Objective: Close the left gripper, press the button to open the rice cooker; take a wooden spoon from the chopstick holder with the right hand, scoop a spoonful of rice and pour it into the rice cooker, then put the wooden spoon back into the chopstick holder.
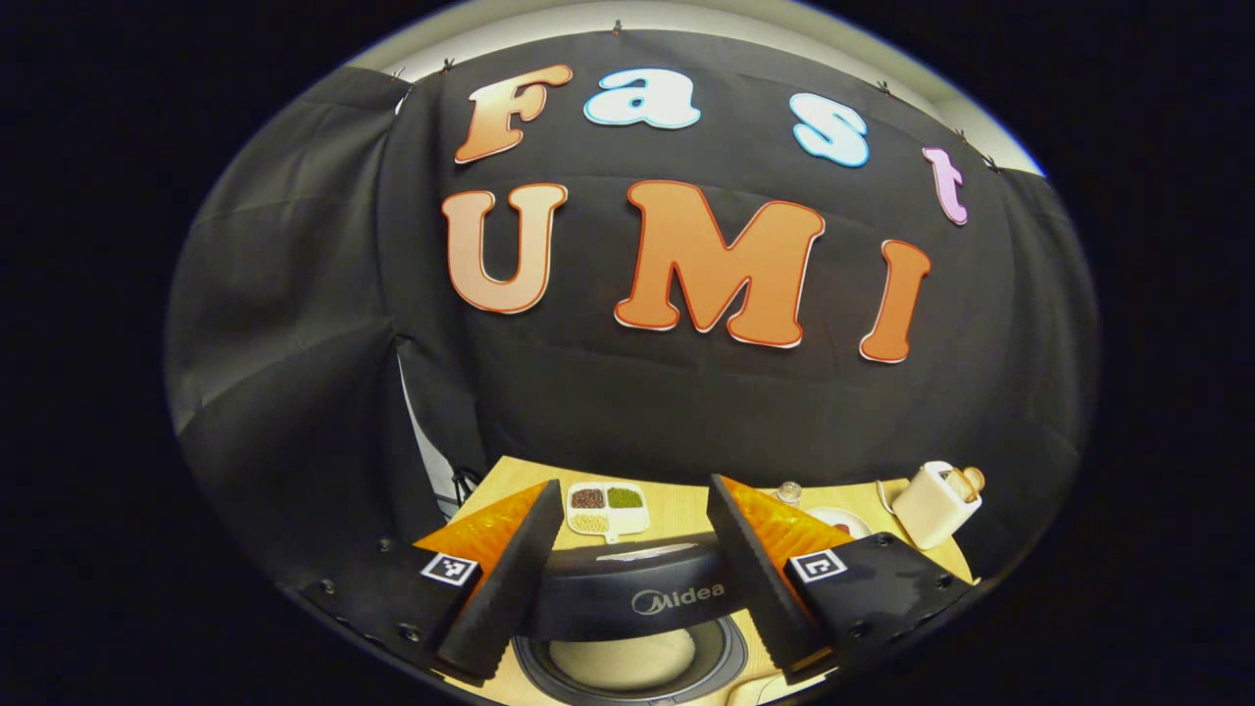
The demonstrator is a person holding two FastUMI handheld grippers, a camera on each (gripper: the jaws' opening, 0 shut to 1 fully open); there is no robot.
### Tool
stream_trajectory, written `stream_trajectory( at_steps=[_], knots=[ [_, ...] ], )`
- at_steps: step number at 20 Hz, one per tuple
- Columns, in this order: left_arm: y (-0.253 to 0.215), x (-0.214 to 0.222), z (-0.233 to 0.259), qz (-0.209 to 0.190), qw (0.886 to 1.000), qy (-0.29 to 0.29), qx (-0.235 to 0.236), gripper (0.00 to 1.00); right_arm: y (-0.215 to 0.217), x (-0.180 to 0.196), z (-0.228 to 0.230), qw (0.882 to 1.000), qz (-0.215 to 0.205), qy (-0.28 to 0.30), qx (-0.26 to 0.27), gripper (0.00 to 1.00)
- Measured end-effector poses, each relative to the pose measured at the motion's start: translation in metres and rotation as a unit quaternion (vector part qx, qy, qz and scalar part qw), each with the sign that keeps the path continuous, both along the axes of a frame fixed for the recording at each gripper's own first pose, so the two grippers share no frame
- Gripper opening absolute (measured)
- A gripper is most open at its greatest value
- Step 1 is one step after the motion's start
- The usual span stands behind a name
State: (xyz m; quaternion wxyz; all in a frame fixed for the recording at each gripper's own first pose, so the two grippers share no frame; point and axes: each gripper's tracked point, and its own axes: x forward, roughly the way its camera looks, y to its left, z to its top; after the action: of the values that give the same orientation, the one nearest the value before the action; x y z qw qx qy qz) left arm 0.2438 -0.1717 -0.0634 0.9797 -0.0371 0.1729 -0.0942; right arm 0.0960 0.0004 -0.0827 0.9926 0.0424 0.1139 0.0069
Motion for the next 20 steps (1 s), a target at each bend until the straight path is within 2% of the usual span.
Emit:
stream_trajectory(
  at_steps=[2, 3, 4, 7, 8, 10, 11, 12, 13, 14, 18, 19, 20],
  knots=[
    [-0.007, -0.023, -0.023, -0.017, 1.0, 0.015, 0.004, 1.0, 0.007, -0.005, -0.003, 1.0, 0.005, 0.002, 0.003, 0.95],
    [-0.006, -0.031, -0.033, -0.017, 1.0, 0.022, 0.009, 1.0, 0.01, -0.007, -0.004, 1.0, 0.009, 0.004, 0.004, 0.95],
    [0.0, -0.036, -0.043, -0.008, 1.0, 0.021, 0.015, 0.95, 0.015, -0.011, -0.006, 1.0, 0.013, 0.004, 0.002, 0.95],
    [-0.005, -0.058, -0.077, -0.015, 0.999, 0.029, 0.009, 0.95, 0.025, -0.018, -0.017, 1.0, 0.023, 0.015, -0.011, 0.95],
    [-0.007, -0.064, -0.089, -0.017, 0.999, 0.039, 0.005, 1.0, 0.027, -0.022, -0.019, 0.999, 0.024, 0.019, -0.012, 0.95],
    [-0.011, -0.075, -0.106, -0.024, 0.999, 0.031, 0.023, 1.0, 0.033, -0.027, -0.023, 0.999, 0.028, 0.024, -0.012, 0.95],
    [-0.011, -0.078, -0.114, -0.028, 0.999, 0.023, 0.034, 0.96, 0.033, -0.029, -0.025, 0.999, 0.028, 0.026, -0.013, 0.95],
    [-0.011, -0.08, -0.116, -0.027, 0.999, 0.018, 0.037, 1.0, 0.033, -0.031, -0.026, 0.999, 0.027, 0.027, -0.015, 0.95],
    [-0.01, -0.082, -0.121, -0.023, 0.999, 0.018, 0.034, 1.0, 0.033, -0.032, -0.028, 0.999, 0.025, 0.029, -0.015, 0.95],
    [-0.011, -0.084, -0.127, -0.022, 0.999, 0.018, 0.035, 0.95, 0.032, -0.034, -0.03, 0.999, 0.023, 0.031, -0.014, 0.95],
    [-0.014, -0.087, -0.157, -0.029, 0.997, 0.036, 0.063, 0.96, 0.029, -0.038, -0.039, 0.999, 0.017, 0.045, -0.001, 0.95],
    [-0.014, -0.091, -0.163, -0.03, 0.996, 0.046, 0.07, 1.0, 0.029, -0.039, -0.039, 0.999, 0.016, 0.045, 0.001, 0.95],
    [-0.013, -0.088, -0.155, -0.03, 0.997, 0.017, 0.074, 1.0, 0.028, -0.039, -0.039, 0.999, 0.015, 0.044, 0.0, 0.95]
  ],
)
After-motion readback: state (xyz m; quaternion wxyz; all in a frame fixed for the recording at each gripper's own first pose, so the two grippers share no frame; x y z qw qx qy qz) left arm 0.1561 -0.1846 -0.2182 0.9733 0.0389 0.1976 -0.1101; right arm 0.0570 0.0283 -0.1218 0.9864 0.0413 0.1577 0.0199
